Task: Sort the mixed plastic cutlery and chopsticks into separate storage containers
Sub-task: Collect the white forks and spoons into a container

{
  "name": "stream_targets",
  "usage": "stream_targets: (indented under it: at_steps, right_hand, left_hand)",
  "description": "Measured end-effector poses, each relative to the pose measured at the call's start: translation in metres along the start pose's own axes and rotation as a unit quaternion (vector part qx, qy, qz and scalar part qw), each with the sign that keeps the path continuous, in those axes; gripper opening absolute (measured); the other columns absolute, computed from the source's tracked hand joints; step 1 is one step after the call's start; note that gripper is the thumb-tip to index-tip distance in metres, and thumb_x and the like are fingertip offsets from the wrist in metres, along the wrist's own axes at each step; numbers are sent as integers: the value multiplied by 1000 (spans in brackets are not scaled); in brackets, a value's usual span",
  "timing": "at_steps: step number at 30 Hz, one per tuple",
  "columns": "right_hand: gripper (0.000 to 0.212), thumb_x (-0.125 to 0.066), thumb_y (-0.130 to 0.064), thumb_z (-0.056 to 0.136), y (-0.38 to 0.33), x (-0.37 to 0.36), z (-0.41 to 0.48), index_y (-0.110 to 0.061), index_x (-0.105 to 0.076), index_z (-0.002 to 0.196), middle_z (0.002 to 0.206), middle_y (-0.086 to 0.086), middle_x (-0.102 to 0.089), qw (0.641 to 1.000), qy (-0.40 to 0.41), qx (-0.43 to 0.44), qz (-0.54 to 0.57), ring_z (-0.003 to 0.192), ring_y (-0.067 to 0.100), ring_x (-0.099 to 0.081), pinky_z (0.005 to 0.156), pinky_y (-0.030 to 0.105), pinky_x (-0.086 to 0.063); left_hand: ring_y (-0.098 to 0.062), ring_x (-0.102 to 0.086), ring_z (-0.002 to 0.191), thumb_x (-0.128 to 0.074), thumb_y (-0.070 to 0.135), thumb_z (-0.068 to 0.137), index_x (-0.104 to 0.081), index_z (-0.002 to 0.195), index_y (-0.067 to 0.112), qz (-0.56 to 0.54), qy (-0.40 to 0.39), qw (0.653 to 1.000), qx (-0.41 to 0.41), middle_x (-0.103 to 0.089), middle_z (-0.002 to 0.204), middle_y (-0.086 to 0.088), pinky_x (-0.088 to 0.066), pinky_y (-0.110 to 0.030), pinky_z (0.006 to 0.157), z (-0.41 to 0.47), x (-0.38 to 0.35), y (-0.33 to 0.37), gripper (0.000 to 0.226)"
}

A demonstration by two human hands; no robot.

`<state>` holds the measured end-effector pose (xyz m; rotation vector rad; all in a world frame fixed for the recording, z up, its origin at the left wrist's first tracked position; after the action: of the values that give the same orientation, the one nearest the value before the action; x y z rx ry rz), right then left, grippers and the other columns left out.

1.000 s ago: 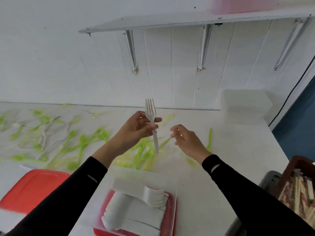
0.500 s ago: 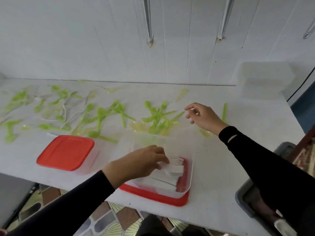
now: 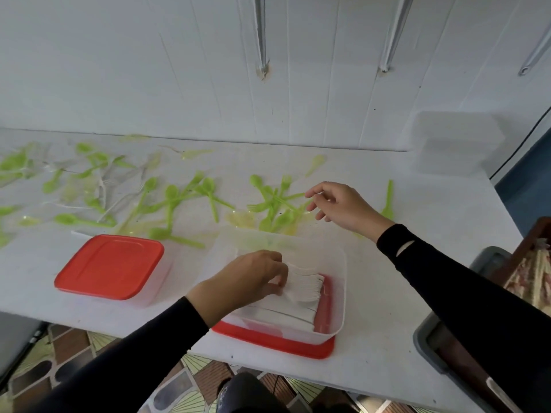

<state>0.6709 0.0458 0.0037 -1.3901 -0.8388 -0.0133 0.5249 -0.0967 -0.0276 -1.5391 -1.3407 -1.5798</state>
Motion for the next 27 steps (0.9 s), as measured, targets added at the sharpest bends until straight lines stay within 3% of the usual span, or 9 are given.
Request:
stream_targets:
  at_steps: [4, 7, 12, 17, 20, 24, 27]
  right_hand:
    - [22, -45, -16, 100, -26, -29, 17, -23, -66, 99, 90, -7, -72, 999, -31, 22, -14, 71, 11, -68, 74, 38, -55]
    - [23, -45, -16, 100, -48, -60, 39, -27, -65, 94, 90, -5, -72, 997, -72, 32, -24, 71, 11, -67, 73, 32, -53]
    - [23, -45, -15, 98, -91, -136, 83, -24, -66, 97, 89, -5, -73, 990, -130, 44, -41, 73, 14, -69, 71, 30, -53]
    - [21, -45, -18, 99, -136, -223, 124, -24, -66, 100, 94, -4, -73, 978, -191, 53, -57, 78, 15, -70, 71, 30, -53]
    - [21, -46, -18, 100, -159, -273, 149, -19, -66, 106, 98, -2, -72, 971, -223, 52, -75, 83, 17, -68, 72, 24, -51]
    - [26, -45, -16, 100, -178, -325, 183, -19, -69, 109, 108, -8, -66, 965, -213, 58, -144, 93, 12, -62, 75, 21, -44]
    - [32, -44, -10, 97, -186, -353, 204, -11, -69, 116, 115, -4, -66, 972, -164, 34, -165, 102, 14, -62, 80, 20, -42]
  left_hand:
    - [-6, -57, 85, -70, 37, 88, -71, 98, 18, -110, 11, 994, -25, -60, 98, 6, -48, -26, 77, -4, 14, -11, 22]
    - [-4, -63, 82, -68, 31, 92, -73, 94, 17, -225, 105, 968, -23, -69, 91, 4, -54, -24, 76, -22, 48, -33, 15]
    - [-9, -67, 80, -68, 24, 92, -73, 91, 14, -287, 204, 931, 102, -72, 86, 2, -54, -20, 74, -73, 88, -132, 11]
    - [-12, -67, 81, -68, 32, 91, -74, 88, 23, -310, 221, 896, 231, -71, 83, 10, -55, -31, 76, -140, 93, -259, 11]
    - [-2, -64, 79, -69, 33, 91, -74, 86, 29, -293, 222, 883, 292, -71, 88, 17, -47, -15, 70, -183, 87, -329, 8]
    - [1, -63, 84, -67, 13, 91, -70, 88, 40, -236, 179, 906, 301, -71, 95, 15, -43, -9, 72, -216, 64, -393, 27]
    - [5, -58, 82, -73, 22, 88, -75, 95, 31, -192, 127, 941, 249, -68, 95, 12, -42, -12, 78, -214, 47, -409, 12]
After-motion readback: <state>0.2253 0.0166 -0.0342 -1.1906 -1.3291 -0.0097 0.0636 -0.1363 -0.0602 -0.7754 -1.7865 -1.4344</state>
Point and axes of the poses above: each hand's wrist, its own z-axis towards the middle knuckle, its own x-axis out of the back of the hand, y = z × x, the point moved 5 cm from there along z, towards the middle knuckle
